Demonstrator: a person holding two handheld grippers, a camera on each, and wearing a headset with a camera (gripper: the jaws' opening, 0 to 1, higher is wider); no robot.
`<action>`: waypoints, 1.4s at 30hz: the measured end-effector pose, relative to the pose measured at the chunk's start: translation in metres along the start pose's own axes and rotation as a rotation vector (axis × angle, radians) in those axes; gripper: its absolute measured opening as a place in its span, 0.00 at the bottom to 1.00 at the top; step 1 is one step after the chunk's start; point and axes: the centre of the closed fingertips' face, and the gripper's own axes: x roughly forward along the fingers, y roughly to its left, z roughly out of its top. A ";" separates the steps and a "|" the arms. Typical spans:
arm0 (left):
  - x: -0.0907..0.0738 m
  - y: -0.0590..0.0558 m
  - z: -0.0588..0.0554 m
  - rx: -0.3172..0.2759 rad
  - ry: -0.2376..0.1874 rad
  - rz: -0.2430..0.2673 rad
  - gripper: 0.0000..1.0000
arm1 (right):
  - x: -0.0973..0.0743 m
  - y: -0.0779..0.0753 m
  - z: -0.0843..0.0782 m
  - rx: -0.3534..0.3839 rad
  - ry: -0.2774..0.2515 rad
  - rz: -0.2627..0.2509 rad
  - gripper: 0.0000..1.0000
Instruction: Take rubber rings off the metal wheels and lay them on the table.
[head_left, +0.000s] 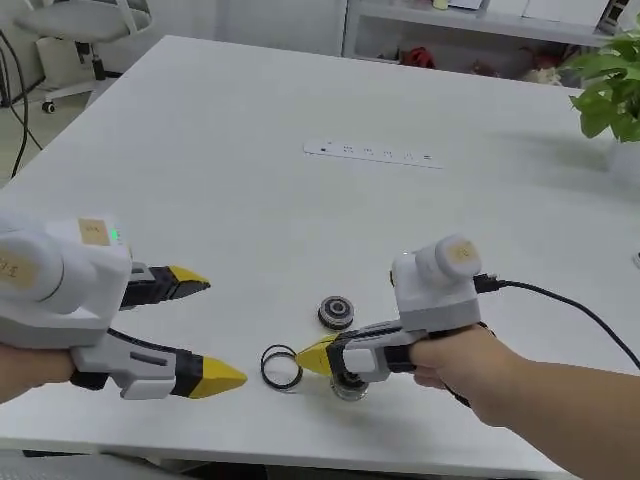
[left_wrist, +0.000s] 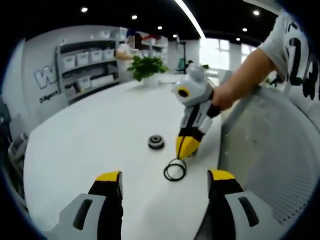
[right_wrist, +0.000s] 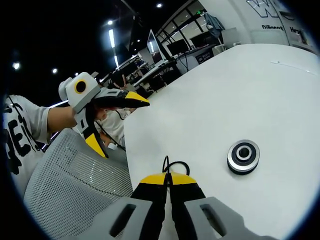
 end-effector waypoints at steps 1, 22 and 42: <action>0.000 0.000 0.000 0.000 0.001 -0.001 0.70 | 0.000 -0.001 0.000 -0.005 0.003 -0.003 0.00; 0.007 0.001 0.001 0.001 0.015 -0.019 0.70 | 0.000 -0.004 -0.001 -0.098 0.044 -0.027 0.12; 0.016 0.009 0.013 0.013 0.011 -0.021 0.69 | -0.027 -0.023 0.018 -0.128 -0.023 -0.079 0.17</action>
